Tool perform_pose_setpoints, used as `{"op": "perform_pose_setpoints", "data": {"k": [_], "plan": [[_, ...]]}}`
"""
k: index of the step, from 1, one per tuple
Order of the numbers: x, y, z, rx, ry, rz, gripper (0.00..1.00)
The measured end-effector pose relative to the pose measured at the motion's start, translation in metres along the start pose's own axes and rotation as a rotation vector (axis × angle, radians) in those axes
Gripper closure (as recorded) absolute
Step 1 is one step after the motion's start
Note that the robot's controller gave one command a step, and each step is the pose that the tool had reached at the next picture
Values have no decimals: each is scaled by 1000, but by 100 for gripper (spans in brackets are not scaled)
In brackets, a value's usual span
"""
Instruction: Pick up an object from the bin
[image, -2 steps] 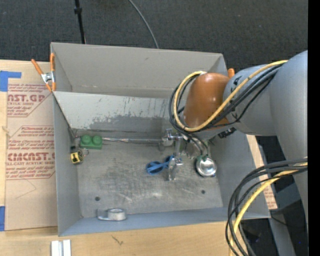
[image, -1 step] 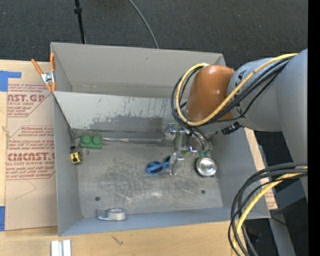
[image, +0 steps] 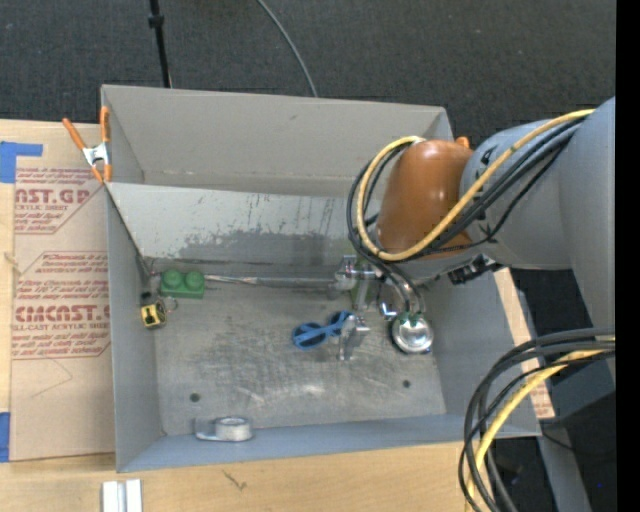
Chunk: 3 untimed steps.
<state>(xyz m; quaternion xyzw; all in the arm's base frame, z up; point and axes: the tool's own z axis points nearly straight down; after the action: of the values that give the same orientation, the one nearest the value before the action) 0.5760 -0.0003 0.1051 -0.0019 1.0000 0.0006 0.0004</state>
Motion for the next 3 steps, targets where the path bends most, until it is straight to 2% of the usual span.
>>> {"op": "perform_pose_setpoints", "data": {"k": [1,2,3], "plan": [[9,8,32,2,-14,-26,0],[6,8,30,1,-7,-25,0],[5,8,28,1,-8,-26,100]]}}
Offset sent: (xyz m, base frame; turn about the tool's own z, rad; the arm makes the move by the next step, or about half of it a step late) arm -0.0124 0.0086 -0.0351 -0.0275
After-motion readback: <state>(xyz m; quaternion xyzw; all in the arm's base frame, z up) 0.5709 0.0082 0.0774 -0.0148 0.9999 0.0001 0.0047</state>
